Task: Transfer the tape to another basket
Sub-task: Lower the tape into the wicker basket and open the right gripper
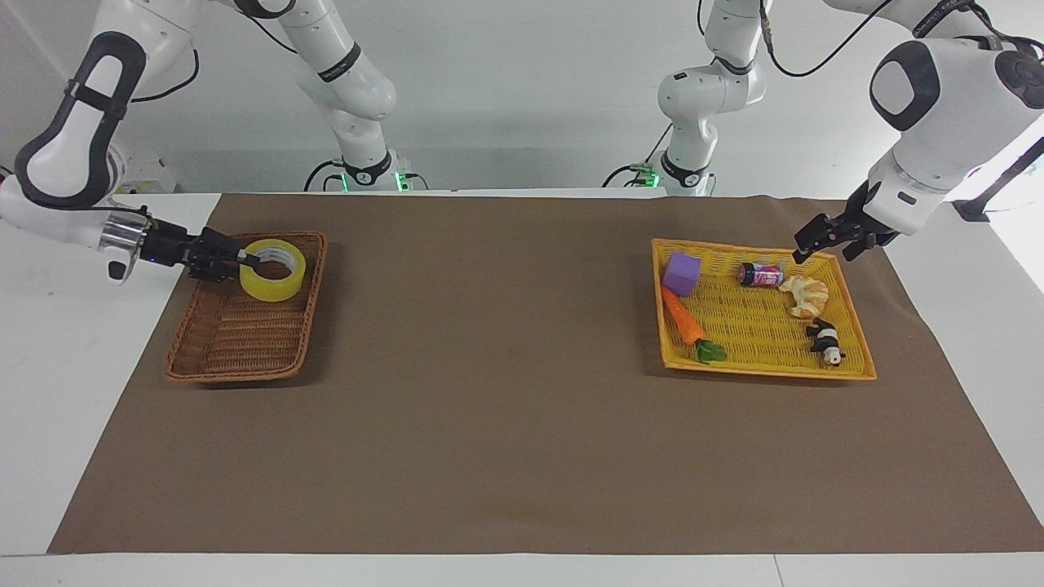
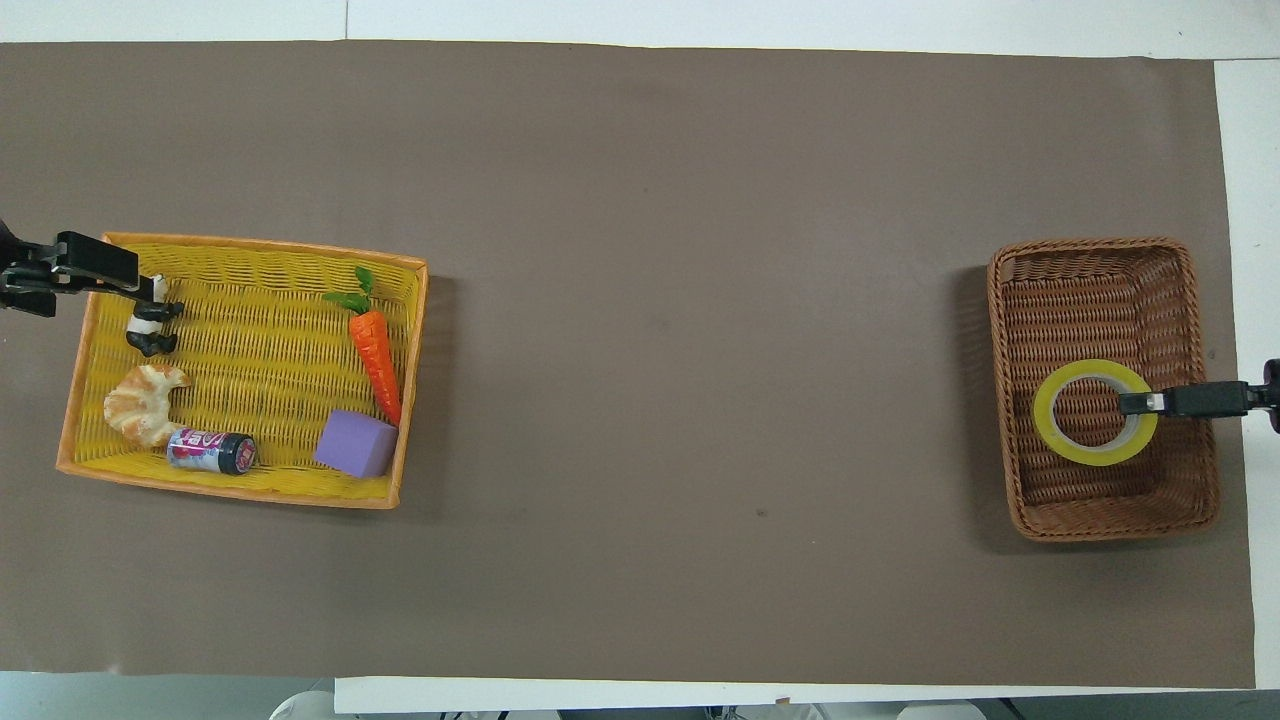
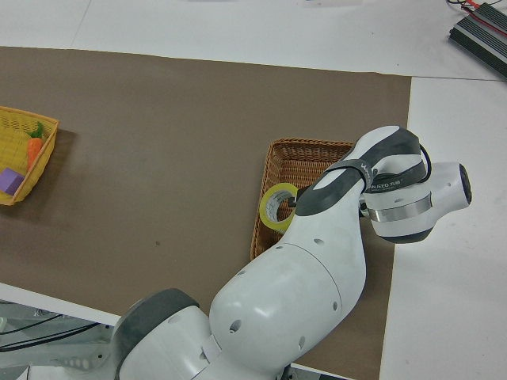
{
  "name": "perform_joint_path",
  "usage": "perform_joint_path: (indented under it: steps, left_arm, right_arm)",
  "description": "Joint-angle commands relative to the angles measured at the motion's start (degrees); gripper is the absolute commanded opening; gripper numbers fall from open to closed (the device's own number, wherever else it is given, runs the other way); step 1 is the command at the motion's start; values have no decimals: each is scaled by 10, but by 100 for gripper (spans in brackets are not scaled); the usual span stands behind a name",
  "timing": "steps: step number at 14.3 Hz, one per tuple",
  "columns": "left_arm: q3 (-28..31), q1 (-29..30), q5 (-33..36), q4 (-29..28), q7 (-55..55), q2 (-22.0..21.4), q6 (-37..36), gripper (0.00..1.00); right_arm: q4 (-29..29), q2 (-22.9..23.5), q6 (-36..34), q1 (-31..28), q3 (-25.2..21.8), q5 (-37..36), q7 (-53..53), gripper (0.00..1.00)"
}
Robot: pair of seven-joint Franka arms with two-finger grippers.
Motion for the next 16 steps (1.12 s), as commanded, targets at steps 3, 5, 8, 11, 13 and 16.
perform_joint_path:
  steps: [3,5,8,11,13,16]
  left_arm:
    - [-1,43,11,-10,3,-12,-7,100]
    - [-2,49,11,-10,3,-11,-2,100]
    - [-3,43,11,-7,3,-11,0,100]
    - [-6,39,11,-5,2,-12,0,100]
    - [-9,36,11,-6,2,-13,-7,100]
    - [-8,21,11,1,7,-15,-6,100]
  right_arm:
    - [11,0,-3,-23,7,-33,-33,0]
    - [8,0,-2,-28,7,-45,-49,0]
    - [1,3,1,-38,7,-50,-60,0]
    - [-17,1,32,-36,7,-53,-71,0]
    - [-28,0,49,-33,7,-54,-72,0]
    - [-36,-3,67,-29,7,-62,-72,11]
